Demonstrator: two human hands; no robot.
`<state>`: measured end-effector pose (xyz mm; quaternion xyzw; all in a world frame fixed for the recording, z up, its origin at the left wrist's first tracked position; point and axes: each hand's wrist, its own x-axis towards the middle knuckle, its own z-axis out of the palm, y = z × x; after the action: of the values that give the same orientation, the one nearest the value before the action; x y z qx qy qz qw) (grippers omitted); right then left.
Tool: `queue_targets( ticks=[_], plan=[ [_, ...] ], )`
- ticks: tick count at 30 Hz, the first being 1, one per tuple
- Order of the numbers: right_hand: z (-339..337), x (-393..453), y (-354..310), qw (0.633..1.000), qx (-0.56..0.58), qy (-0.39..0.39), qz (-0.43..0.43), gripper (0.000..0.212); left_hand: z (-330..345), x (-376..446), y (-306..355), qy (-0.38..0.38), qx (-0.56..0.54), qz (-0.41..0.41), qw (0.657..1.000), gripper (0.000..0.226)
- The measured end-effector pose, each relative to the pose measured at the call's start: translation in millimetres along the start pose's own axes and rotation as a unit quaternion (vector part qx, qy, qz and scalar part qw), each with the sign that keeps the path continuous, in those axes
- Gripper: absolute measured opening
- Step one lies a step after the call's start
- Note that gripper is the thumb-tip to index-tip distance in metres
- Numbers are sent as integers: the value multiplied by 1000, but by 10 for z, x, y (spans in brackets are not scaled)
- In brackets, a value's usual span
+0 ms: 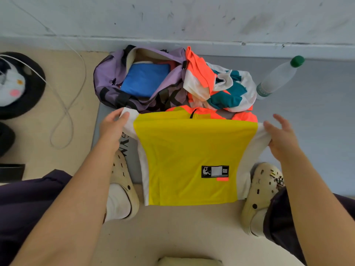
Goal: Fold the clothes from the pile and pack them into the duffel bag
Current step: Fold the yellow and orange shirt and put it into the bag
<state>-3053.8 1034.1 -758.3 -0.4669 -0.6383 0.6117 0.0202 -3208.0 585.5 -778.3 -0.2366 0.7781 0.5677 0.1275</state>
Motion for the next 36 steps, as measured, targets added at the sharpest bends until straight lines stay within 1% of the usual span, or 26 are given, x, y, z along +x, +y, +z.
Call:
queue_targets(
  ticks=[1,2,3,5,6,8,10,12,14,15,17,19,21,23,25,27,29,31,33,36],
  plan=[
    [-21,-12,-17,1000,13,-17,-3,39,-25,-6,18,-2,-8,6,1000,45],
    [-38,-26,-25,999,16,-43,-5,34,-41,-17,21,-16,-14,2,1000,49],
    [-50,-42,-21,997,9,-73,-4,27,-44,-39,11,-45,-18,-6,999,48],
    [-55,-75,17,992,-24,-126,1,21,-19,-108,-35,-133,-9,-17,991,36],
    [-52,-88,45,989,-42,-141,4,21,11,-142,-68,-167,3,-17,986,31],
    [-39,-111,110,986,-75,-151,8,23,85,-194,-133,-200,18,-9,980,29],
    [-8,-125,152,983,-117,-142,1,27,169,-218,-186,-210,47,-2,976,37],
    [43,-122,166,973,-192,-121,-31,28,252,-215,-246,-195,105,13,975,44],
    [90,-96,174,954,-273,-99,-69,25,312,-184,-321,-161,176,36,970,43],
    [102,-75,181,946,-301,-86,-83,22,329,-162,-359,-144,200,46,968,41],
    [107,-27,195,938,-327,-54,-103,15,327,-100,-429,-107,208,51,971,30],
    [106,40,211,936,-329,-20,-122,9,291,-34,-459,-63,188,39,979,20],
    [117,115,212,942,-307,7,-136,6,255,22,-454,-20,176,34,984,16],
    [139,192,188,951,-277,30,-135,9,235,66,-421,29,189,46,980,17],
    [174,257,147,963,-239,37,-116,15,228,100,-372,58,204,63,975,17],
    [221,289,118,983,-164,16,-79,17,245,140,-313,49,216,77,972,14],
    [260,296,123,992,-107,-24,-53,20,297,164,-257,1,222,77,972,12],
    [294,296,170,994,-88,-52,-33,20,372,168,-219,-52,221,71,971,8],
    [333,302,236,992,-116,-42,-26,22,439,173,-221,-71,224,62,970,7],
    [356,341,349,978,-205,17,-28,23,448,179,-273,-60,253,75,963,7]
  ],
)
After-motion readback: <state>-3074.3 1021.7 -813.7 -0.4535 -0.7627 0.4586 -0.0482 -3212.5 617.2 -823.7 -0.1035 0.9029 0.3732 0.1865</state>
